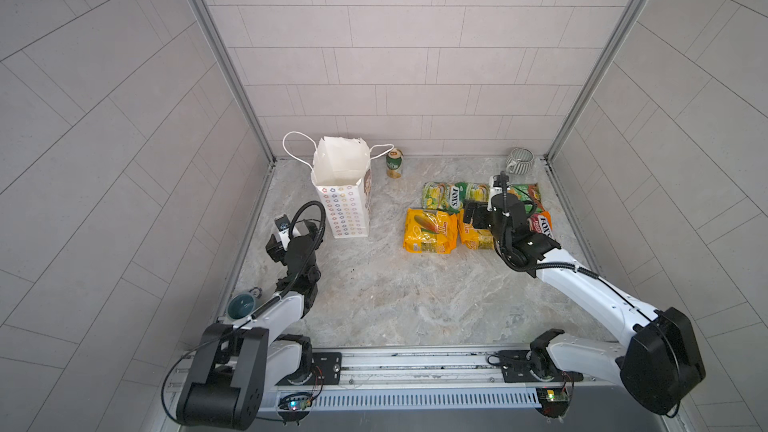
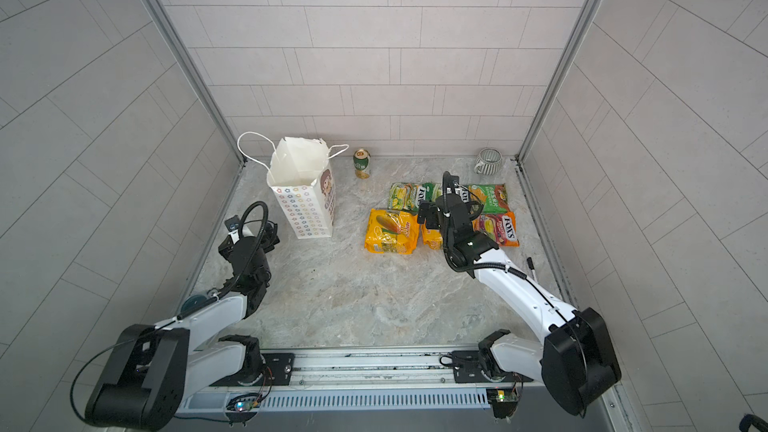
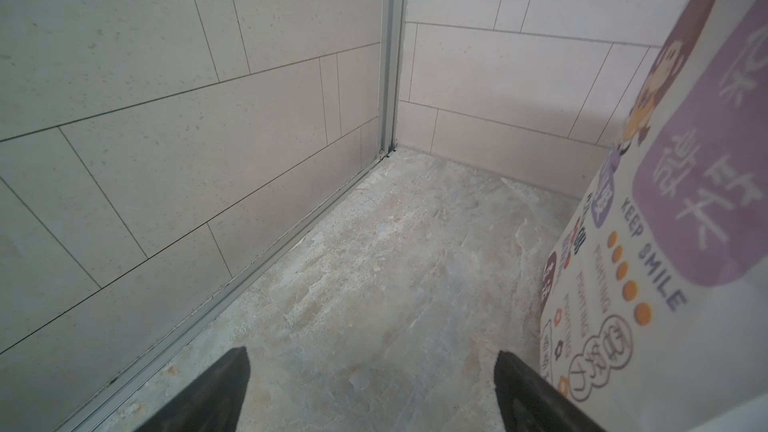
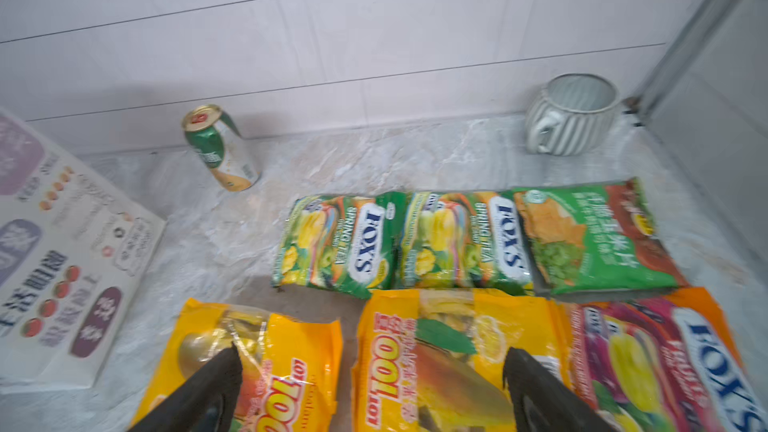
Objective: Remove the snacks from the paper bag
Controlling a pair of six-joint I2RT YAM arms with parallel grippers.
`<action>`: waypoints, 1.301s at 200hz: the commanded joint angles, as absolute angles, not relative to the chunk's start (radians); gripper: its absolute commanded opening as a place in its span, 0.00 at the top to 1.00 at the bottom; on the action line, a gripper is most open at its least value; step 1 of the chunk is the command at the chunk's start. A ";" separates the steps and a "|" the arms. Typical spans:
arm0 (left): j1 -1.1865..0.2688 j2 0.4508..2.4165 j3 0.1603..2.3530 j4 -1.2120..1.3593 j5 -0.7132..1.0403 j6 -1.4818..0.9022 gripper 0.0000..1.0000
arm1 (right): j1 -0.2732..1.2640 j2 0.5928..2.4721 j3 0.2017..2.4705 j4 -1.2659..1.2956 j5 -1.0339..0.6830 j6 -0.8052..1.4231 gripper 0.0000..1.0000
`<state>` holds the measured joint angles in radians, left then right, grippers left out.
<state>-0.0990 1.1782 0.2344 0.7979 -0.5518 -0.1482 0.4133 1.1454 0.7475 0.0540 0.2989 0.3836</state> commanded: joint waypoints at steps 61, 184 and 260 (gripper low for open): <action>-0.094 1.424 0.265 1.005 -0.527 -0.081 0.02 | 0.375 1.010 0.403 0.512 0.805 -0.009 0.01; -0.068 1.591 0.384 0.943 -0.416 -0.067 0.00 | 0.260 1.562 0.295 1.192 0.832 -0.054 0.00; -0.071 1.589 0.370 0.976 -0.403 -0.055 0.00 | 0.161 1.536 0.329 1.028 0.515 -0.003 0.01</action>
<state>-0.0742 1.5887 0.3695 0.9752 -0.4103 -0.0669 0.1734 1.5360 0.3130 1.0405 0.6392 -0.0078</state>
